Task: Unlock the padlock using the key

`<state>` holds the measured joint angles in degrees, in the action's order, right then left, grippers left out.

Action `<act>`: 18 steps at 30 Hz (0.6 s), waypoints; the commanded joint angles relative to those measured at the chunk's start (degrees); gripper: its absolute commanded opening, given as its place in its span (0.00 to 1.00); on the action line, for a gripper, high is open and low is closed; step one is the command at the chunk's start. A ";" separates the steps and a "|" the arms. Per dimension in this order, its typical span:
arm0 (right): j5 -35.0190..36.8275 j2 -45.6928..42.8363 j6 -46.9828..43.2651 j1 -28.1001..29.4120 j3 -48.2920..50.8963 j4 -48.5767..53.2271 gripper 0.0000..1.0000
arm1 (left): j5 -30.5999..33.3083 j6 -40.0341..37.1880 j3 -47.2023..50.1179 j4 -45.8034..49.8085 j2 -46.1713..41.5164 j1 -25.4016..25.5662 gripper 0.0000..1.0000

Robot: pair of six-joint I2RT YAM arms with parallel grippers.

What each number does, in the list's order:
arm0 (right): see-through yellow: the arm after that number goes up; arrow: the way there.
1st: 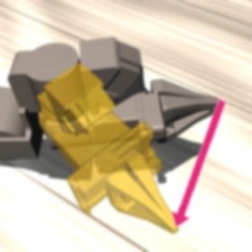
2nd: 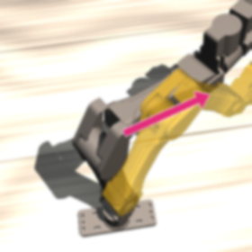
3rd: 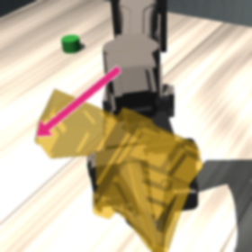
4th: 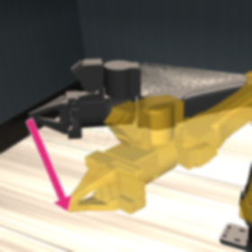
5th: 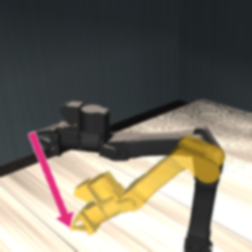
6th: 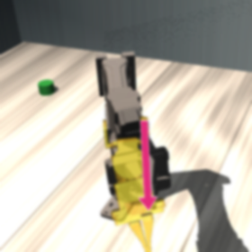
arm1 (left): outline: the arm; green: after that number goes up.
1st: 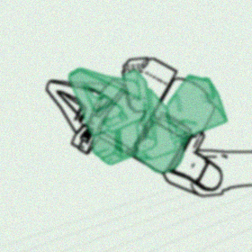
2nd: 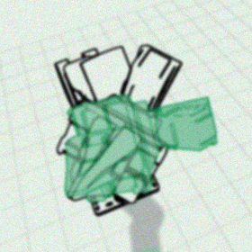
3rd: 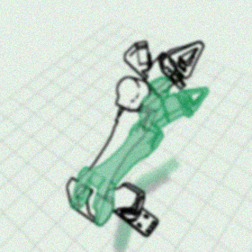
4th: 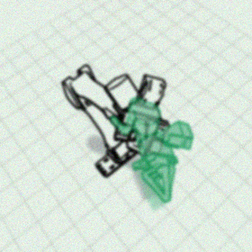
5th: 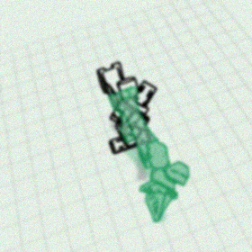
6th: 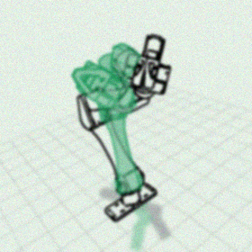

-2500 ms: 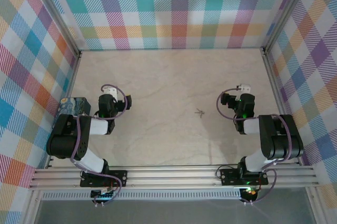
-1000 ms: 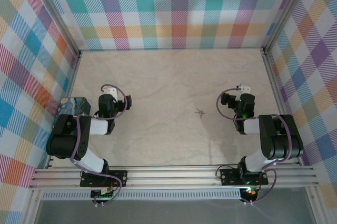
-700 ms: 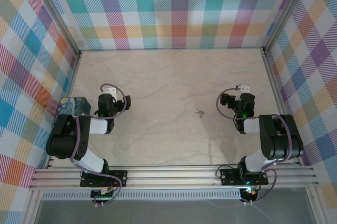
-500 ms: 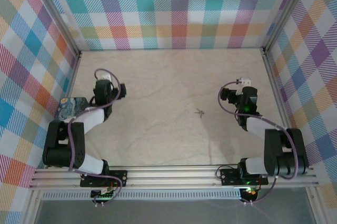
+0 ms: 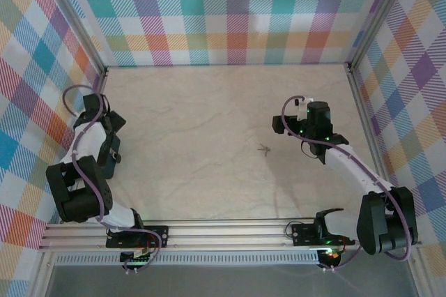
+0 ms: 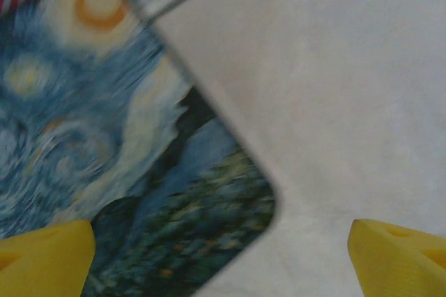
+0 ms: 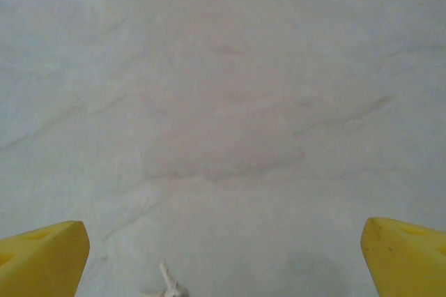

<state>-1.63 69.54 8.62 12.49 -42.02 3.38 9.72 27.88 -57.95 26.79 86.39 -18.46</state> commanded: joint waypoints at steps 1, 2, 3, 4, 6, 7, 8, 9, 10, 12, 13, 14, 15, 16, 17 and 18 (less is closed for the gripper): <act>-1.36 -2.73 1.83 0.99 -1.92 4.87 1.00 | -7.84 3.36 1.90 3.32 0.30 -0.24 0.93; -1.40 -3.16 2.00 1.16 -2.06 5.27 1.00 | -9.37 3.48 2.20 2.96 0.27 0.04 0.93; -1.35 -3.69 2.14 1.29 -2.18 5.74 1.00 | -10.80 3.37 2.36 2.83 0.43 1.00 0.92; -1.11 -4.33 2.38 1.30 -2.28 6.04 1.00 | -11.97 3.21 2.32 2.94 0.77 2.37 0.92; -0.91 -5.23 2.93 1.31 -2.45 6.29 1.00 | -13.03 3.02 2.63 2.68 1.21 7.25 0.92; -0.91 -5.60 3.26 1.31 -2.58 6.30 1.00 | -13.61 3.17 3.00 2.37 1.68 9.96 0.92; -0.80 -5.88 3.52 1.29 -2.84 6.43 1.00 | -14.09 3.76 3.48 2.10 2.21 12.33 0.91; -0.82 -6.07 3.80 1.31 -2.96 6.60 1.00 | -14.78 4.76 4.04 0.99 2.92 14.85 0.91; -0.89 -6.16 4.15 1.30 -3.08 6.62 1.00 | -15.09 6.21 4.71 -0.10 3.53 17.96 0.91; -1.33 -5.93 4.71 1.31 -3.20 6.66 1.00 | -14.30 9.37 5.86 -2.37 4.41 23.26 0.91; -1.79 -5.59 5.06 1.31 -3.33 6.95 1.00 | -13.75 10.96 6.18 -3.34 4.93 26.36 0.91; -2.29 -5.21 5.30 1.31 -3.42 7.21 1.00 | -13.43 12.03 6.07 -4.19 6.01 28.94 0.91; -3.02 -4.67 5.52 1.31 -3.41 7.24 1.00 | -12.97 12.78 5.28 -4.78 7.29 32.17 0.91; -3.44 -4.10 5.83 1.35 -3.18 7.20 1.00 | -12.12 13.16 3.86 -4.84 8.89 35.41 0.91; -3.83 -3.44 6.01 1.36 -3.02 7.14 1.00 | -11.48 13.25 2.41 -4.81 10.44 37.98 0.91; -4.06 -2.59 6.19 1.39 -2.90 7.28 1.00 | -11.14 13.21 0.59 -4.58 12.27 40.32 0.91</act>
<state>-3.64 65.28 13.17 13.54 -43.75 9.19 3.90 36.01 -59.00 14.15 91.05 16.10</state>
